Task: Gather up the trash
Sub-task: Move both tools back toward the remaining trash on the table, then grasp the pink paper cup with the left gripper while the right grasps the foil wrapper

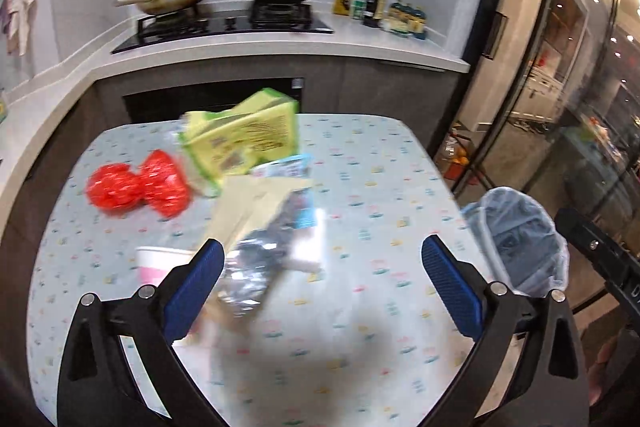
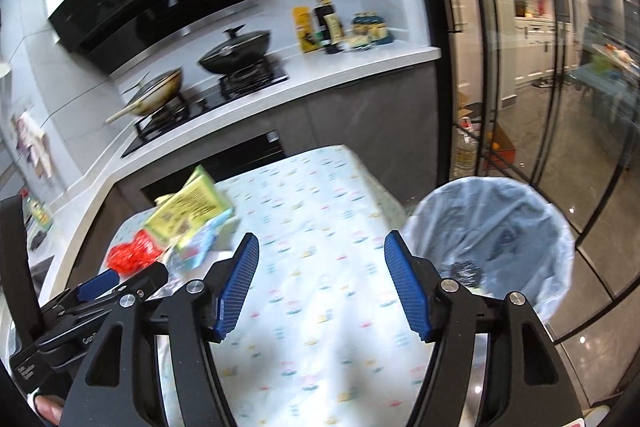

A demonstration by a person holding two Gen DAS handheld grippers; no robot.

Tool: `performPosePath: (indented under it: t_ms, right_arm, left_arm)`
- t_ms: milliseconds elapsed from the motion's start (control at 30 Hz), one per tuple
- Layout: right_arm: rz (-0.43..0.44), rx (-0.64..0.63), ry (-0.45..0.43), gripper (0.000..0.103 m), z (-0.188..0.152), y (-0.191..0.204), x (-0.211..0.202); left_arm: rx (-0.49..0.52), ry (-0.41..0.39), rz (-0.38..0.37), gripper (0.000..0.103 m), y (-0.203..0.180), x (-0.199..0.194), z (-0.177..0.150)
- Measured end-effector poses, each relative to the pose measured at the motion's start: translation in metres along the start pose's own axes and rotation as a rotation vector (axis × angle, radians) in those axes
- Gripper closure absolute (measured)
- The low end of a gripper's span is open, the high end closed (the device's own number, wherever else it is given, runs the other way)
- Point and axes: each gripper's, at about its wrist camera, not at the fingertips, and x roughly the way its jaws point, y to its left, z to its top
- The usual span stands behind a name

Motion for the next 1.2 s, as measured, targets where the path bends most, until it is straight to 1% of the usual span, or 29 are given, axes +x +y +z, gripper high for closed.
performPosePath:
  t_ms: [133, 167, 233, 367, 533, 833, 1000, 1200]
  right_arm:
    - [0.033, -0.040, 0.033, 0.038, -0.010, 0.031, 0.009]
    - [0.041, -0.050, 0.039, 0.035, -0.012, 0.039, 0.010]
    - [0.055, -0.067, 0.051, 0.033, -0.018, 0.054, 0.015]
    - [0.093, -0.094, 0.087, 0.033, -0.029, 0.083, 0.026]
    - [0.143, -0.104, 0.149, 0.033, -0.045, 0.113, 0.046]
    - [0.251, -0.020, 0.299, 0.032, -0.067, 0.140, 0.096]
    - [0.299, 0.047, 0.361, 0.032, -0.072, 0.147, 0.122]
    - [0.334, 0.107, 0.429, 0.032, -0.072, 0.154, 0.151]
  left_arm:
    - [-0.040, 0.013, 0.047, 0.008, 0.041, -0.007, -0.011]
    - [-0.045, 0.015, 0.057, 0.008, 0.049, -0.008, -0.013]
    - [-0.060, 0.021, 0.079, 0.008, 0.065, -0.009, -0.017]
    - [-0.079, 0.027, 0.093, 0.008, 0.089, -0.013, -0.024]
    - [-0.078, 0.040, 0.105, 0.008, 0.114, -0.014, -0.035]
    - [-0.110, 0.078, 0.112, 0.008, 0.149, -0.007, -0.052]
    - [-0.116, 0.092, 0.113, 0.008, 0.159, -0.001, -0.057]
    - [-0.116, 0.112, 0.087, 0.008, 0.161, 0.010, -0.060]
